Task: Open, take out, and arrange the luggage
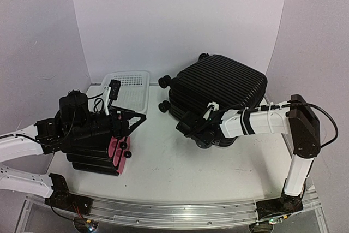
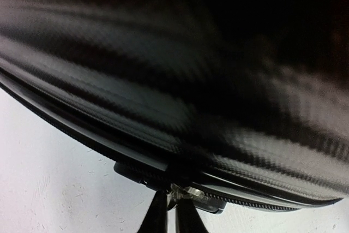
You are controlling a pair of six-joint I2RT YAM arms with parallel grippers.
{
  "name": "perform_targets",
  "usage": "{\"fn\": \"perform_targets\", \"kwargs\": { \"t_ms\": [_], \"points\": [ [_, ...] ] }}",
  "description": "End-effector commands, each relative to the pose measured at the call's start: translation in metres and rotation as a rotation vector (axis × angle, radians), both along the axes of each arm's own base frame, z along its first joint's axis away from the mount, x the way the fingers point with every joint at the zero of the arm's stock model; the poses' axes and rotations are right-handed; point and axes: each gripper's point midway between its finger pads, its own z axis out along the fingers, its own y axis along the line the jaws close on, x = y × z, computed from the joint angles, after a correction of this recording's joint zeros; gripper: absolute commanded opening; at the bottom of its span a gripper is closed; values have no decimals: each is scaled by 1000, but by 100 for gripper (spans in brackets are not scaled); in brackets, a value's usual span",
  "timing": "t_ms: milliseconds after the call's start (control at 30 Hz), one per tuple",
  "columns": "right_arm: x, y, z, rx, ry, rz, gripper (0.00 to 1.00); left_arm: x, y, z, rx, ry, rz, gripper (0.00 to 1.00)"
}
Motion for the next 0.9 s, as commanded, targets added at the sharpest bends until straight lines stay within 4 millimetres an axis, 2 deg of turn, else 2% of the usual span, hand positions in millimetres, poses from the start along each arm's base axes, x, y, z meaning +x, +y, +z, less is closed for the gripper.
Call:
{"fn": "perform_targets", "kwargs": {
  "t_ms": [0,167,300,467,567,633,733,867],
  "points": [
    [13,-18,15,-2,-77,-109,0,9,5,-10,27,92,75,72],
    [5,-33,19,-60,-63,-112,0,26,10,-26,138,168,181,74],
    [-2,-37,22,-128,-3,-28,0,43,10,-24,162,225,253,84],
    [-16,-19,13,-210,182,228,0,76,-18,-8,73,367,206,86],
    [-31,-12,11,-155,271,304,0,105,-33,-13,82,517,213,84],
    [-40,-8,13,-97,302,324,0,124,-42,-12,75,553,236,86],
    [-49,-15,15,-72,326,316,0,150,-53,-9,39,575,287,91],
    [-55,-38,20,-182,344,315,0,180,-73,-10,-37,663,331,93]
  ]
}}
